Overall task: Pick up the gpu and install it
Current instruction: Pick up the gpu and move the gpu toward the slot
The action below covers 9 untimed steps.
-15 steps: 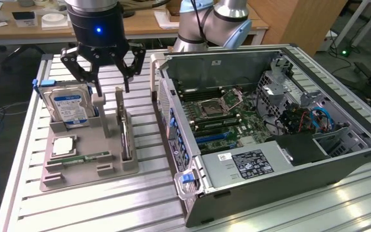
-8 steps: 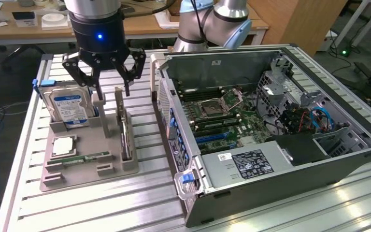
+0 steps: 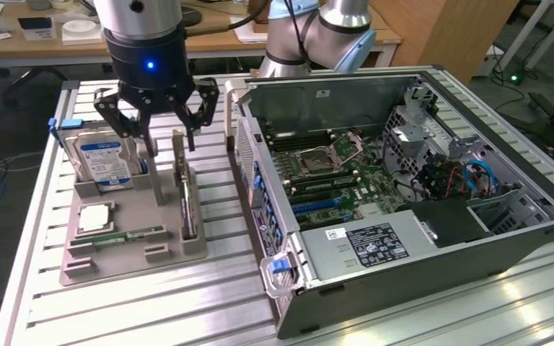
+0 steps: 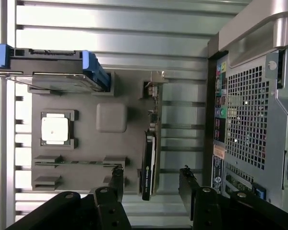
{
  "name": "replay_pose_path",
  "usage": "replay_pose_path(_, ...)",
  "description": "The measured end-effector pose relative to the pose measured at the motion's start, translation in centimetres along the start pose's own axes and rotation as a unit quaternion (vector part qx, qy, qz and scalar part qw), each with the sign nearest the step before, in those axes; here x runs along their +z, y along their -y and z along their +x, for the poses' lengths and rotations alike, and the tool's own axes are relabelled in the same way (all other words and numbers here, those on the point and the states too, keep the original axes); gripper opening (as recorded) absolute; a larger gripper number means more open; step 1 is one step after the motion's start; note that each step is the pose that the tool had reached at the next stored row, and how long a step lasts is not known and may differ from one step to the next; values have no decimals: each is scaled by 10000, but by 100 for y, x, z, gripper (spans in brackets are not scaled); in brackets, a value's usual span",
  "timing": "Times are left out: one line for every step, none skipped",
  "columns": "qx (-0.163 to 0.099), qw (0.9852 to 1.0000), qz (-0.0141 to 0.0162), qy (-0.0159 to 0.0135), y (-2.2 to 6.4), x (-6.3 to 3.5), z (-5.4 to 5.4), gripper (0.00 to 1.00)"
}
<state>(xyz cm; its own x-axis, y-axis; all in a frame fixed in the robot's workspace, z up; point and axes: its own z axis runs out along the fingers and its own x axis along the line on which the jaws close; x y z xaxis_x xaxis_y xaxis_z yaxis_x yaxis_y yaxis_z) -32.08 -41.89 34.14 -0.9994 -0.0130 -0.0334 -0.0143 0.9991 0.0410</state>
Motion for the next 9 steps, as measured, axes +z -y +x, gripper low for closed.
replay_pose_path(2,10000,0,0,1,9,0,59)
replay_pose_path(4,10000,0,0,1,16,0,59)
replay_pose_path(10,10000,1,0,2,21,0,59)
replay_pose_path(19,10000,1,0,2,26,0,59)
replay_pose_path(31,10000,1,1,2,31,0,59)
replay_pose_path(51,10000,3,2,3,36,0,59)
replay_pose_path(81,10000,4,3,4,41,0,59)
replay_pose_path(121,9999,6,5,5,45,1,59)
replay_pose_path(157,9999,7,6,7,49,1,59)
